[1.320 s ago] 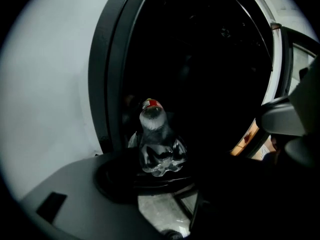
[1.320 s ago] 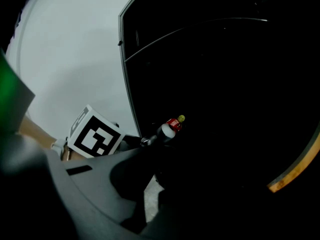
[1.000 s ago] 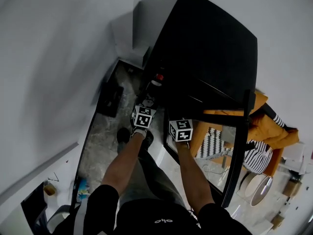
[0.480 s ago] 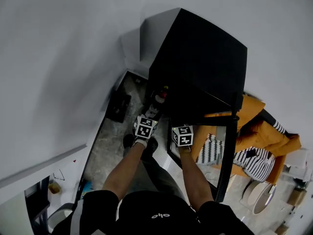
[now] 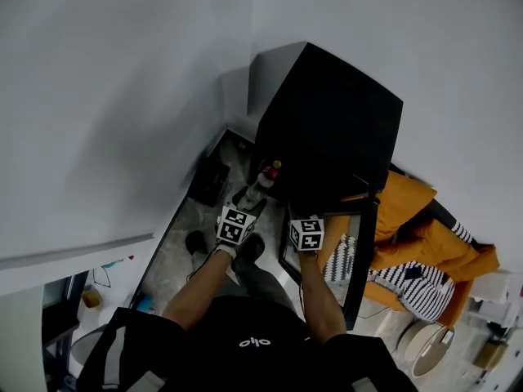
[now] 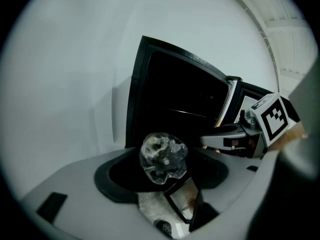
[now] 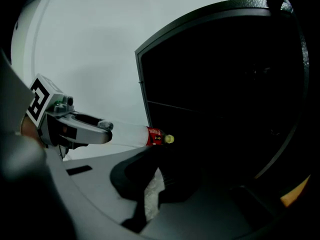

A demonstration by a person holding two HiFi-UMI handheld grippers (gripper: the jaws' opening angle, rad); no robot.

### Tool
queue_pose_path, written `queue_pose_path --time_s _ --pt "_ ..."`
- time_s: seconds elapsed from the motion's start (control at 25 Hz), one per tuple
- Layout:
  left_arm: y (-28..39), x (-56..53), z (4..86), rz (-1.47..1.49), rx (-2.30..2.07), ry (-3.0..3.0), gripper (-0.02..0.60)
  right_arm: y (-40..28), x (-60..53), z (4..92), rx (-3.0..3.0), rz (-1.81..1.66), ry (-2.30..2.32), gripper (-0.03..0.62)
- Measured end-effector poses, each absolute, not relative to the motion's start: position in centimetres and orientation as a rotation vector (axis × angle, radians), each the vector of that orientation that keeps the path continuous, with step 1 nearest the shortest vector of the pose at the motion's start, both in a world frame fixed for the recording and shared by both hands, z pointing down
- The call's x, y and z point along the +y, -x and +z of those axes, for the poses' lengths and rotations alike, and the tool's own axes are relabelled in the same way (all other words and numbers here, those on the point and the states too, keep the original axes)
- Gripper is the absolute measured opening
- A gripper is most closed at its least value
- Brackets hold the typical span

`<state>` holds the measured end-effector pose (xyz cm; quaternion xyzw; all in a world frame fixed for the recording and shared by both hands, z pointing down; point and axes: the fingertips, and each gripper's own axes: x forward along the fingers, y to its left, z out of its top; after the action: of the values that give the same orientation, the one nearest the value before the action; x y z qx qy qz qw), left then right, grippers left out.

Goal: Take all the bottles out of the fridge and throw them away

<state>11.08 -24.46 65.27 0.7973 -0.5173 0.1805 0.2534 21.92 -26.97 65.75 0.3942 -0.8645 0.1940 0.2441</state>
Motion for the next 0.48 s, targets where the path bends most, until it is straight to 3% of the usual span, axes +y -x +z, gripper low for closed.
queue_pose_path --time_s 0.48 --pt "-2.5 -20.7 60.8 0.444 -1.498 -2.131 0.296 -15.4 -27.4 62.0 -2.428 0.482 -1.004 0.009"
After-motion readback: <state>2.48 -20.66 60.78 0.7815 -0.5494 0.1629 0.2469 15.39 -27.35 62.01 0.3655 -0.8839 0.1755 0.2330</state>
